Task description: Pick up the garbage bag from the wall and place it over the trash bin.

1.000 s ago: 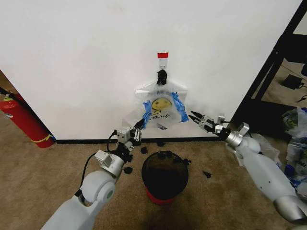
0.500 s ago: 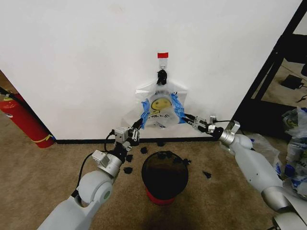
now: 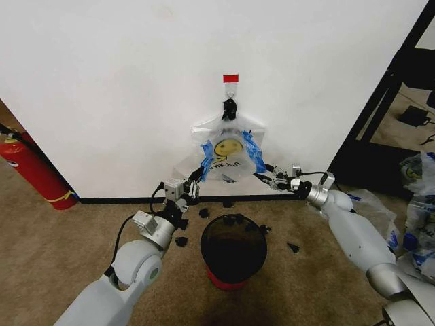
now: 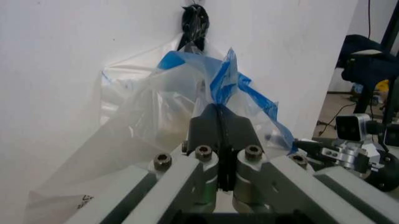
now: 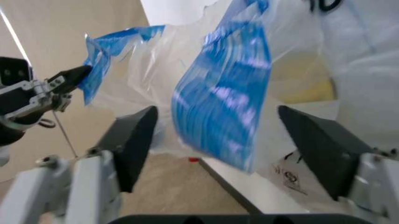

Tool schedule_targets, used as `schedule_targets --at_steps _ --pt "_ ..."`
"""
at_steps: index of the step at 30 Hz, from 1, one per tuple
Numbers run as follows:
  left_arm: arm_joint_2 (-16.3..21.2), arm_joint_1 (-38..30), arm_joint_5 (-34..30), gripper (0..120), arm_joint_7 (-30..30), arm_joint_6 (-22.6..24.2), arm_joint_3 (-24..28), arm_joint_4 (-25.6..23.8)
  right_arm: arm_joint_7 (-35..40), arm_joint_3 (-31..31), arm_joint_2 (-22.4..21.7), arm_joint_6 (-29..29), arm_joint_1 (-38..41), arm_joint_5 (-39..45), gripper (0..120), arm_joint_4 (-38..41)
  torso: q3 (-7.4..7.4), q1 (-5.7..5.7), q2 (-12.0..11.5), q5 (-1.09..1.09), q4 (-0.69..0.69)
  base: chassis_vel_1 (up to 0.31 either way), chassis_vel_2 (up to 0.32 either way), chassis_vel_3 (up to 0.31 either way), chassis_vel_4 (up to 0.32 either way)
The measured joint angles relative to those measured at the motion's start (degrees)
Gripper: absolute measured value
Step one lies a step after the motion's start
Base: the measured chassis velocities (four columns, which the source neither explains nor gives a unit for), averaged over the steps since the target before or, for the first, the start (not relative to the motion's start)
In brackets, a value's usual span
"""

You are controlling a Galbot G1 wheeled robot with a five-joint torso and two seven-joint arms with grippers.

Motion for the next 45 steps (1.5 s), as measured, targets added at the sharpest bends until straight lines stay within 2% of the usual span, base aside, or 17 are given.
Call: schedule_targets --at_steps 5,6,10,12,14,17,21,28,31,34,36,40,43,45 --pt "-0.12 -0.13 0.01 0 0.00 -0.04 0.06 0.38 0.83 0.00 -0.23 0.59 0.13 0.70 54 -0.02 0.00 0.00 0.00 0.00 0.00 0.000 0.000 0.000 0.000" --pt "-0.12 -0.13 0.01 0 0.00 -0.04 0.06 0.38 0.83 0.00 -0.23 0.59 0.13 0.70 54 -0.02 0.00 0.00 0.00 0.00 0.00 0.000 0.000 0.000 0.000" --pt "-0.24 -0.42 0.02 0 0.00 -0.12 0.18 0.74 0.84 -0.02 -0.53 0.92 -0.04 0.96 40 0.36 0.00 0.00 0.00 0.01 0.00 0.000 0.000 0.000 0.000" --pt "-0.26 -0.56 0.02 0 0.00 -0.13 0.27 0.77 0.86 -0.31 -0.74 1.54 -0.04 0.93 29 0.35 0.00 0.00 0.00 0.00 0.00 0.000 0.000 0.000 0.000" --pt "-0.24 -0.59 0.02 0 0.00 -0.13 0.29 0.77 1.00 -0.37 -0.79 1.84 -0.04 0.93 26 0.35 0.00 0.00 0.00 0.00 -0.01 0.000 0.000 0.000 0.000" --pt "-0.06 -0.87 -0.12 0 0.00 -0.14 0.33 0.79 4.21 -0.94 -1.37 3.78 -0.65 3.17 11 2.33 0.00 0.00 0.00 0.01 0.00 0.000 0.000 0.000 0.000" --pt "0.14 -1.07 -0.26 0 -0.01 -0.18 0.31 1.03 7.22 -2.10 -2.45 4.70 -1.83 5.32 0 5.67 0.00 0.00 0.00 0.00 0.01 0.000 0.000 0.000 0.000" --pt "0.28 -1.95 -0.58 0 -0.13 -0.41 0.66 2.28 8.08 -2.61 -4.32 5.64 -3.74 5.17 0 9.45 0.00 0.00 0.00 0.00 0.00 0.000 0.000 0.000 0.000" --pt "0.39 -0.96 -1.03 0 -0.31 -1.05 0.67 2.64 7.18 -1.74 -7.51 6.61 -7.52 4.80 0 14.53 0.00 0.00 0.00 0.00 0.00 0.000 0.000 0.000 0.000" --pt "0.41 1.40 -0.28 0 -0.10 -1.93 0.80 2.65 4.60 0.13 -9.75 6.62 -11.19 1.70 0 16.33 -0.01 0.00 0.01 -0.02 0.00 0.000 0.000 0.000 0.000" --pt "0.40 1.79 -0.05 0 -0.01 -2.11 0.85 2.71 4.14 0.49 -10.01 6.68 -11.80 0.58 0 16.25 -0.01 0.00 0.00 -0.02 -0.01 0.000 0.000 0.000 0.000" --pt "-0.27 5.20 3.42 0 0.59 -4.94 1.05 5.94 2.30 2.52 -10.42 9.16 -17.15 -4.92 0 14.22 0.00 0.00 0.00 0.02 -0.03 0.000 0.000 0.000 0.000" --pt "-0.72 6.49 4.15 0 0.59 -5.60 0.56 6.14 2.25 2.85 -10.24 9.95 -18.54 -4.10 0 15.23 0.00 0.00 0.00 0.01 -0.03 0.000 0.000 0.000 0.000" --pt "-1.32 7.76 4.34 0 0.31 -5.88 -0.67 4.27 3.49 2.88 -10.28 11.34 -19.39 -1.79 0 17.81 -0.01 0.00 0.00 0.00 0.03 0.000 0.000 0.000 0.000"
